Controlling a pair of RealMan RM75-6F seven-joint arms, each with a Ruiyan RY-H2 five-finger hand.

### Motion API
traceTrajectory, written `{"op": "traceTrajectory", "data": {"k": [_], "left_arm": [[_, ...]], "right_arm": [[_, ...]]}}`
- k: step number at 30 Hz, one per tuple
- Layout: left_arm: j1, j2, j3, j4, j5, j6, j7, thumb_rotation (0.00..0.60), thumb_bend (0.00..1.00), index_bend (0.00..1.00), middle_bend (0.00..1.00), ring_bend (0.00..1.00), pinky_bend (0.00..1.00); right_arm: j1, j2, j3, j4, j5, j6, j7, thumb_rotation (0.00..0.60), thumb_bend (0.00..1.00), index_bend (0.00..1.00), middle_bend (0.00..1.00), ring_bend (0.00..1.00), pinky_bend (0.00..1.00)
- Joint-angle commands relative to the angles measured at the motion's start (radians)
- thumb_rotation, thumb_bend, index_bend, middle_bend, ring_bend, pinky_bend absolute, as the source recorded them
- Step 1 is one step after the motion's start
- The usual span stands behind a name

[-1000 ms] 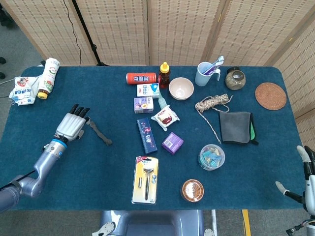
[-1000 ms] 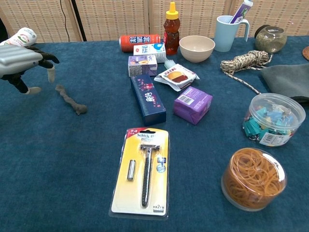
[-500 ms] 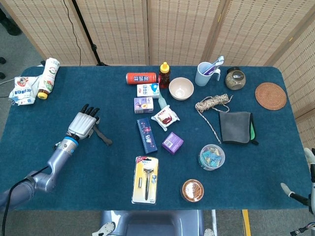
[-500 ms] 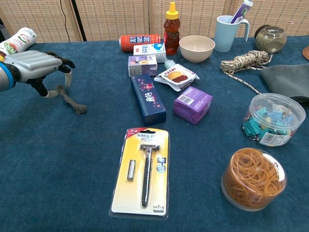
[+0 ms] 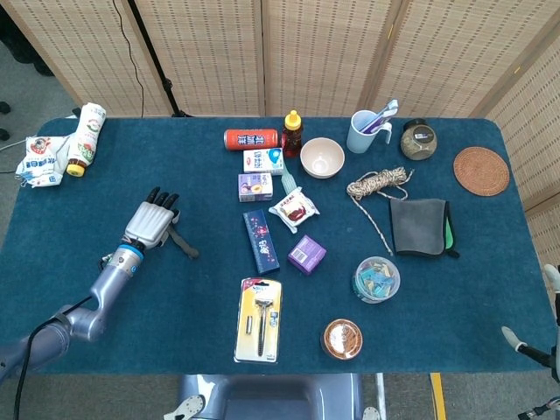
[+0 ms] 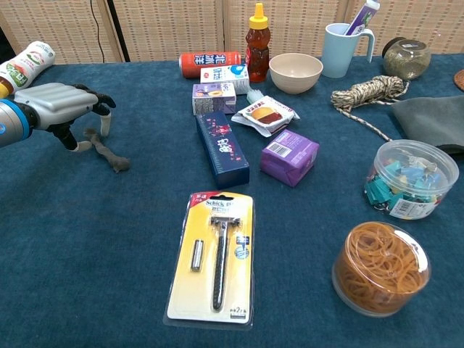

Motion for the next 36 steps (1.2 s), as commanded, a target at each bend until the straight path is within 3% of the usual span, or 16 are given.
{"op": "traceTrajectory", "data": {"k": [1, 20, 36], "left_arm": [[-0.001, -0.004, 0.001, 0.005, -0.003, 0.000, -0.001, 0.600, 0.35, 0.44, 0.12, 0.11, 0.03], [-0.005, -0.023, 0.005, 0.030, -0.019, 0.000, 0.004, 0.600, 0.37, 0.50, 0.13, 0.13, 0.03], [-0.004, 0.018, -0.005, -0.030, -0.030, 0.006, -0.016, 0.600, 0.57, 0.59, 0.16, 0.17, 0.03]], "right_arm": [[-0.001, 0.000, 0.000, 0.000, 0.001, 0.000, 0.000, 0.600, 0.15, 0.08, 0.03, 0.00, 0.00], [-0.008, 0.004, 0.003, -0.002, 0.007, 0.000, 0.002, 0.600, 0.15, 0.07, 0.03, 0.00, 0.00], [-0.010, 0.005, 0.004, 0.000, 0.001, 0.000, 0.012, 0.600, 0.15, 0.07, 0.03, 0.00, 0.00]]}}
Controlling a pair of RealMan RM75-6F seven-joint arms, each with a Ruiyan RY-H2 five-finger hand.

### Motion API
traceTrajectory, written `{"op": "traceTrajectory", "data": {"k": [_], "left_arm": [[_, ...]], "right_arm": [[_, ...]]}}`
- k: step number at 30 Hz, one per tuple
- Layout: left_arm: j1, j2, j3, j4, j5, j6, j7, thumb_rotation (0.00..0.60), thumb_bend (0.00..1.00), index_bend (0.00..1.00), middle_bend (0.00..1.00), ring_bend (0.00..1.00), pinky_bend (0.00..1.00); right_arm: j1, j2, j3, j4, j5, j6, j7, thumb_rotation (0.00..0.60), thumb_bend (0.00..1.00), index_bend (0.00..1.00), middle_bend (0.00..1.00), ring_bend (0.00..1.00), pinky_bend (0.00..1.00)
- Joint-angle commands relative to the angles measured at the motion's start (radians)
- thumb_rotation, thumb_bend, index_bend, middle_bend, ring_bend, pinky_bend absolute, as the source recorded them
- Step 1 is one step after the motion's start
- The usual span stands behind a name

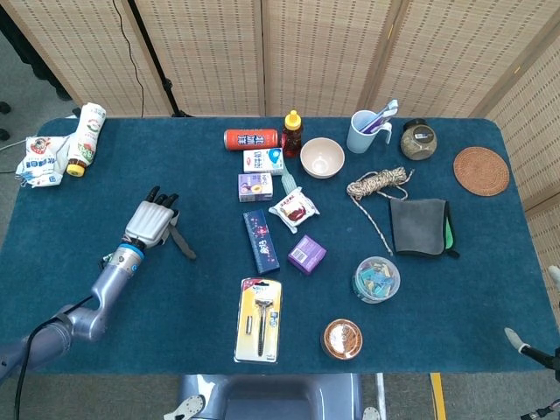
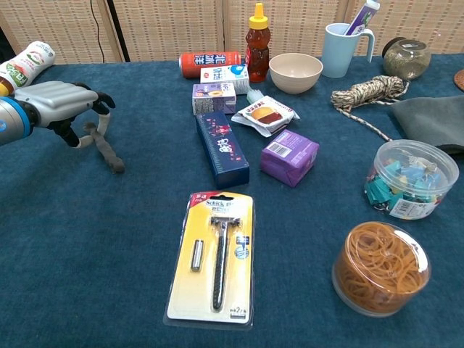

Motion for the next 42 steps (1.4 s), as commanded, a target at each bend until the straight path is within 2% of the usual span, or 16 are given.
{"op": "traceTrajectory", "data": {"k": [1, 11, 23, 27, 42], "left_arm": [[0.002, 0.015, -0.002, -0.017, -0.003, 0.002, -0.002, 0.600, 0.57, 0.59, 0.16, 0.17, 0.03], [0.007, 0.099, -0.032, -0.144, -0.073, -0.042, -0.041, 0.600, 0.62, 0.64, 0.21, 0.21, 0.03], [-0.008, 0.338, -0.062, -0.452, -0.206, -0.089, 0.008, 0.600, 0.61, 0.64, 0.21, 0.21, 0.03], [-0.020, 0.399, -0.069, -0.537, -0.249, -0.083, 0.028, 0.600, 0.61, 0.64, 0.21, 0.21, 0.03], [-0.073, 0.519, -0.105, -0.726, -0.378, -0.051, 0.051, 0.600, 0.61, 0.64, 0.21, 0.21, 0.03]], "right_arm": [[0.000, 0.000, 0.000, 0.000, -0.001, 0.000, 0.001, 0.600, 0.15, 0.07, 0.03, 0.00, 0.00], [0.007, 0.005, 0.005, -0.004, -0.010, -0.006, 0.020, 0.600, 0.15, 0.07, 0.03, 0.00, 0.00], [0.078, 0.016, 0.032, -0.015, -0.058, -0.067, 0.095, 0.600, 0.15, 0.11, 0.04, 0.00, 0.00], [0.118, 0.016, 0.049, -0.027, -0.077, -0.097, 0.117, 0.600, 0.15, 0.14, 0.05, 0.00, 0.02], [0.257, 0.002, 0.101, -0.075, -0.118, -0.203, 0.298, 0.600, 0.17, 0.34, 0.13, 0.01, 0.04]]}}
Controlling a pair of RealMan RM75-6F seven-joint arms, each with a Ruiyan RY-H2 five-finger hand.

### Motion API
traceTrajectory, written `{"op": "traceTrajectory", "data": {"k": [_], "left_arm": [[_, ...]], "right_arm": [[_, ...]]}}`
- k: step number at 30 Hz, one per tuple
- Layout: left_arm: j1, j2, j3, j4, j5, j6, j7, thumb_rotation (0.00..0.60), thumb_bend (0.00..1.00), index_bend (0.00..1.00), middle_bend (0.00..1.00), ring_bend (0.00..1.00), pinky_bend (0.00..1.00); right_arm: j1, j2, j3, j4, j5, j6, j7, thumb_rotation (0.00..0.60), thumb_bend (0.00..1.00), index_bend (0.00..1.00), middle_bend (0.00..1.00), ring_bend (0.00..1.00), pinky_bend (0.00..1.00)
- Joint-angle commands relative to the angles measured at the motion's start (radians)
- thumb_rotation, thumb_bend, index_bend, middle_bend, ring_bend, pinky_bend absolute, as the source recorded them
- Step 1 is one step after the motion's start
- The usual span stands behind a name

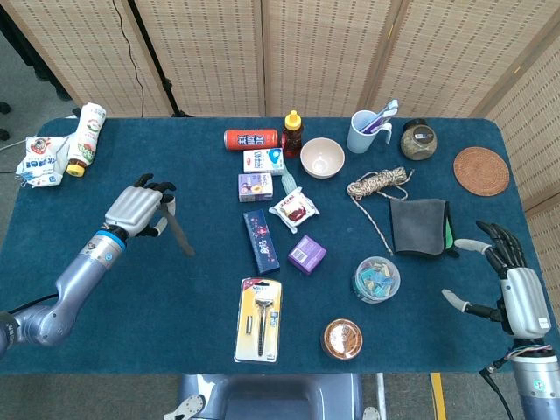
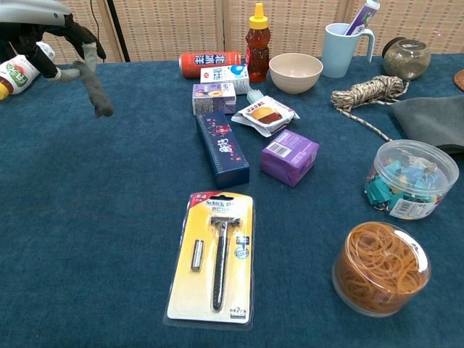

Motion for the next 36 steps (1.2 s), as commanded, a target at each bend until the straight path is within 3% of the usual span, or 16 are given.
{"op": "traceTrajectory", "data": {"k": [1, 16, 25, 36], "left_arm": [[-0.026, 0.026, -0.018, -0.044, -0.038, 0.010, 0.007, 0.600, 0.61, 0.64, 0.21, 0.21, 0.03], [-0.188, 0.025, -0.017, -0.134, -0.276, 0.092, 0.155, 0.600, 0.61, 0.65, 0.21, 0.21, 0.03], [-0.294, 0.024, -0.021, -0.162, -0.413, 0.114, 0.228, 0.600, 0.61, 0.65, 0.21, 0.21, 0.03], [-0.418, -0.038, -0.023, -0.194, -0.531, 0.235, 0.343, 0.600, 0.61, 0.65, 0.21, 0.20, 0.03]], "right_arm": [[0.054, -0.018, 0.020, -0.012, -0.010, -0.048, 0.051, 0.600, 0.17, 0.35, 0.13, 0.01, 0.04], [0.256, -0.171, 0.083, 0.062, 0.116, -0.255, 0.152, 0.600, 0.17, 0.39, 0.16, 0.02, 0.04], [0.320, -0.243, 0.081, 0.091, 0.143, -0.313, 0.147, 0.600, 0.17, 0.40, 0.17, 0.02, 0.04], [0.364, -0.281, 0.098, 0.083, 0.264, -0.376, 0.092, 0.600, 0.17, 0.41, 0.18, 0.03, 0.04]]}}
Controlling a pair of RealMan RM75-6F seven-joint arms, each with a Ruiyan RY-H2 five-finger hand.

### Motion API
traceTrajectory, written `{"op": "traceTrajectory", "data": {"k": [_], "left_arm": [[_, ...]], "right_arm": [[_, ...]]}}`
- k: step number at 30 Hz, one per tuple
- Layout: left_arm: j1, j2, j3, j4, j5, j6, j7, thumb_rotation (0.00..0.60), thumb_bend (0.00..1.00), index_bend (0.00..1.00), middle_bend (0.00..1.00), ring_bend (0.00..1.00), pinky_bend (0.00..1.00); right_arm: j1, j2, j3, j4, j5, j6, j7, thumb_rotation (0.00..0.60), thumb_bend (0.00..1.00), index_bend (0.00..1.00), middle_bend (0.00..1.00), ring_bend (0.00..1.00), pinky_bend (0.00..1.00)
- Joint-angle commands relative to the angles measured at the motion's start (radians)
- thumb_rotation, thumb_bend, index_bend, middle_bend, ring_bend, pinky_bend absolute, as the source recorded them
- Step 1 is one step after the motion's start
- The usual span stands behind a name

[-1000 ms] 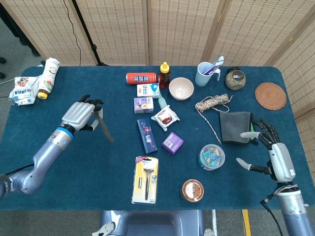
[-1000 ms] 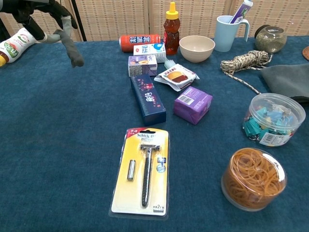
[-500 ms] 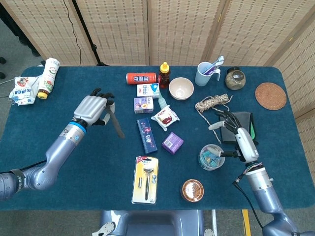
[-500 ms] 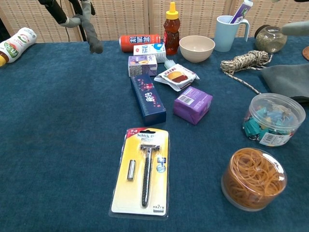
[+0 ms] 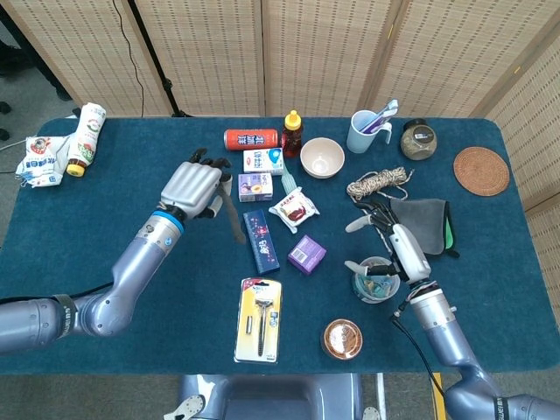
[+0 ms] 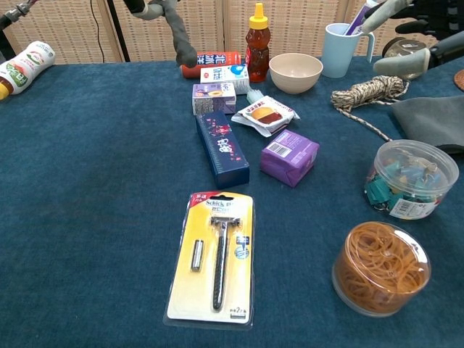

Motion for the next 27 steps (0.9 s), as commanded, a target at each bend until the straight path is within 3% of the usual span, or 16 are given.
{"op": "traceTrajectory", "data": {"k": [1, 13, 18, 27], "left_arm": [[-0.032, -0.029, -0.003, -0.008, -0.031, 0.040, 0.028, 0.600, 0.61, 0.65, 0.21, 0.20, 0.03], [-0.094, -0.145, -0.012, -0.005, -0.052, 0.178, 0.108, 0.600, 0.61, 0.65, 0.21, 0.20, 0.03], [-0.108, -0.197, -0.017, 0.023, -0.037, 0.227, 0.134, 0.600, 0.61, 0.65, 0.21, 0.20, 0.03], [-0.124, -0.266, -0.039, 0.064, -0.032, 0.257, 0.161, 0.600, 0.61, 0.65, 0.21, 0.20, 0.03]], "right_arm": [[0.014, -0.009, 0.008, -0.003, 0.040, -0.025, -0.013, 0.600, 0.17, 0.41, 0.18, 0.03, 0.04], [0.054, -0.041, 0.039, -0.012, 0.178, -0.080, -0.068, 0.600, 0.18, 0.52, 0.26, 0.08, 0.05], [0.069, -0.052, 0.049, -0.018, 0.227, -0.105, -0.085, 0.600, 0.26, 0.51, 0.24, 0.08, 0.04], [0.095, -0.082, 0.044, 0.005, 0.269, -0.151, -0.101, 0.600, 0.29, 0.49, 0.22, 0.06, 0.00]]}}
